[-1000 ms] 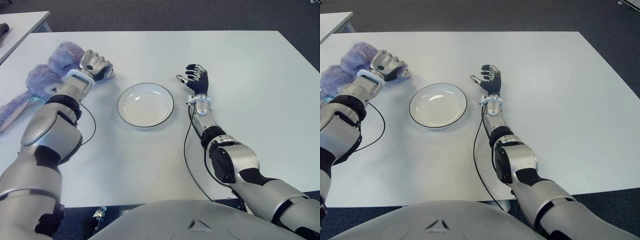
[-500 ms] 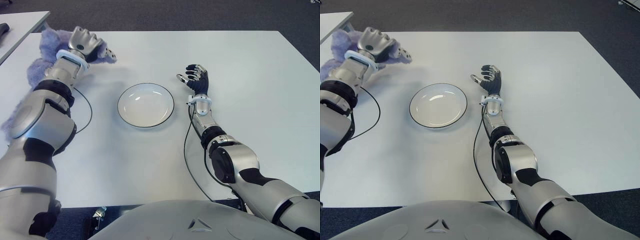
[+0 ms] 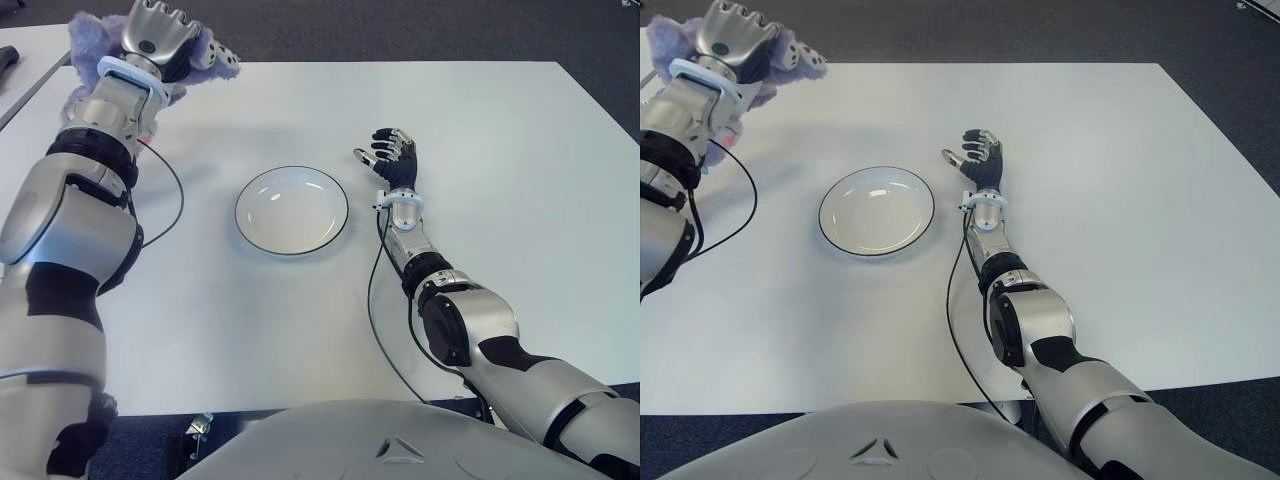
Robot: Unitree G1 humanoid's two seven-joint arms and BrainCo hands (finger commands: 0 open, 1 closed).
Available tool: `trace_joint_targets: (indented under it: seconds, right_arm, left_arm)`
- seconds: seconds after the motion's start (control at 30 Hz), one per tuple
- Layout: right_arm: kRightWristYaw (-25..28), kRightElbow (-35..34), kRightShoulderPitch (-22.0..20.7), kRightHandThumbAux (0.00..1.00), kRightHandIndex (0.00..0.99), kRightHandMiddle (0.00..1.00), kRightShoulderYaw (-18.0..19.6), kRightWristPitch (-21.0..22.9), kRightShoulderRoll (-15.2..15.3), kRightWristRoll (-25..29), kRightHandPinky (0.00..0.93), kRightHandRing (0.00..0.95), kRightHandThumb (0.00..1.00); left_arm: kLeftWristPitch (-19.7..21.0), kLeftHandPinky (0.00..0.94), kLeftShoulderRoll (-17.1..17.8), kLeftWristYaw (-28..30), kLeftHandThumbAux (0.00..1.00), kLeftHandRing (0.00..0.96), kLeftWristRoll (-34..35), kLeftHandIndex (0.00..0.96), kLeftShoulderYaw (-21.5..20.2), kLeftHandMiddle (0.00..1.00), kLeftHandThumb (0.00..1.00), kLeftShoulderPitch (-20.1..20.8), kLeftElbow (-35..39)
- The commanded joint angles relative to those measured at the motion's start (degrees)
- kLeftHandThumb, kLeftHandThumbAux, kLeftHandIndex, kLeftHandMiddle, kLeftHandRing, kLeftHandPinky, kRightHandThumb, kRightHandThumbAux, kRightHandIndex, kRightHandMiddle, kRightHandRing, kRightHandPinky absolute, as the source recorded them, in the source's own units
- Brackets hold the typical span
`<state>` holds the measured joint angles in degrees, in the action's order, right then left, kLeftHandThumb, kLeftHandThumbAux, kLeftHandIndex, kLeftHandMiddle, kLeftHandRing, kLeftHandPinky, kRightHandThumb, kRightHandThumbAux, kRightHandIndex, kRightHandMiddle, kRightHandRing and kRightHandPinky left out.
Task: Put the doll into the plate.
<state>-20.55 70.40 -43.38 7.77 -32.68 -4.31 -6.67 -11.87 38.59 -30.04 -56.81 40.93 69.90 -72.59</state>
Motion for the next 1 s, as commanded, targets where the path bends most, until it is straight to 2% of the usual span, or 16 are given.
trace_joint_targets:
  seconds: [0.03, 0.33, 0.67, 0.83, 1.0]
  right_arm:
    - [0.29, 7.77, 11.00, 0.943, 0.346, 0.359, 0.89, 7.26, -4.96, 0.47, 0.298, 0.368, 0.098]
    - [0.87, 7.79, 11.01, 0.954, 0.335, 0.353, 1.15, 7.09, -5.07, 0.76, 0.299, 0.354, 0.095]
    - [0.89, 7.78, 11.10, 0.950, 0.339, 0.357, 1.12, 6.73, -5.08, 0.63, 0.314, 0.360, 0.121]
    - [0.90, 7.79, 11.13, 0.948, 0.338, 0.357, 1.14, 6.79, -5.08, 0.63, 0.313, 0.361, 0.128]
    - [1.00, 7.81, 11.15, 0.946, 0.343, 0.364, 0.94, 6.65, -4.98, 0.40, 0.322, 0.370, 0.128]
  left_arm:
    - [-0.97, 0.805, -0.61, -1.99, 0.669, 0.811, -0.07, 0.395, -0.32, 0.543, 0.849, 2.55, 0.73]
    - [-2.36, 0.795, -1.76, -3.80, 0.668, 0.814, -0.46, 0.395, 0.05, 0.543, 0.849, 3.77, 1.91]
    - [-1.61, 0.786, -4.19, -6.75, 0.669, 0.813, -2.84, 0.395, 2.33, 0.542, 0.848, 4.72, 2.06]
    - [-2.67, 0.768, -4.86, -6.70, 0.669, 0.809, -2.72, 0.396, 2.04, 0.544, 0.848, 4.66, 3.76]
    - [-3.93, 0.765, -6.32, -4.14, 0.668, 0.798, -2.39, 0.398, 1.92, 0.545, 0.849, 4.82, 6.07]
